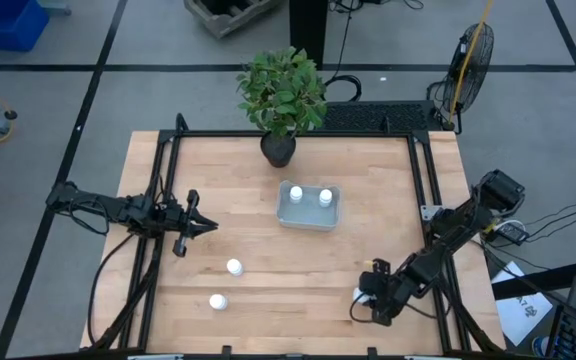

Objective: Pick and place pill bottles into a basket
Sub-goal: Put the white medicine bottle into the gray bin

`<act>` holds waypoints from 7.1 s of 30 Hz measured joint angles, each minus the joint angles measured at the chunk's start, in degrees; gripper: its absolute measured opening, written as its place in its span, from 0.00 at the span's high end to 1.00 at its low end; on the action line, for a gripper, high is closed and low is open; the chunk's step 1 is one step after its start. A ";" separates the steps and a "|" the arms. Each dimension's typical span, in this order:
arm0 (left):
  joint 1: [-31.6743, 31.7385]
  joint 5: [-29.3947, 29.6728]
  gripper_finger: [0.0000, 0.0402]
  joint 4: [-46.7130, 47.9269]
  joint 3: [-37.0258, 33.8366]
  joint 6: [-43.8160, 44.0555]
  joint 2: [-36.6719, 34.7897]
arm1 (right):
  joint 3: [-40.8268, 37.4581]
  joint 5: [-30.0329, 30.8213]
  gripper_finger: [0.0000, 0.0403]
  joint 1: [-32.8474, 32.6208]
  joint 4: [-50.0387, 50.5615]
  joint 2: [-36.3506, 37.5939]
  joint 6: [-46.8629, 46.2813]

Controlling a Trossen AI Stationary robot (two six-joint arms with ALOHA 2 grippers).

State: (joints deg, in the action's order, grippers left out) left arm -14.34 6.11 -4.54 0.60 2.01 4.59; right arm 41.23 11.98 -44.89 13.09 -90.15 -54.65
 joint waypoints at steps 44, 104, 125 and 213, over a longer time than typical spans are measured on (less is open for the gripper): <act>-0.73 16.50 0.66 -37.59 0.00 28.54 35.30 | 15.18 12.74 0.59 21.33 -5.57 0.00 54.70; 4.34 2.06 0.56 -27.70 47.08 31.93 92.96 | 16.50 17.43 0.46 25.28 -8.00 0.04 63.34; -4.07 9.74 0.56 -23.19 46.90 26.36 89.36 | 8.88 16.24 0.38 19.80 2.09 9.14 44.03; -3.20 13.09 0.33 -15.01 46.84 4.39 74.39 | 0.62 -5.69 0.60 32.76 -29.09 19.56 49.37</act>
State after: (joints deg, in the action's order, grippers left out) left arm -17.54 19.20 -19.55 47.44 6.40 78.98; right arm 41.86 6.28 -12.13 -16.01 -70.59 -5.27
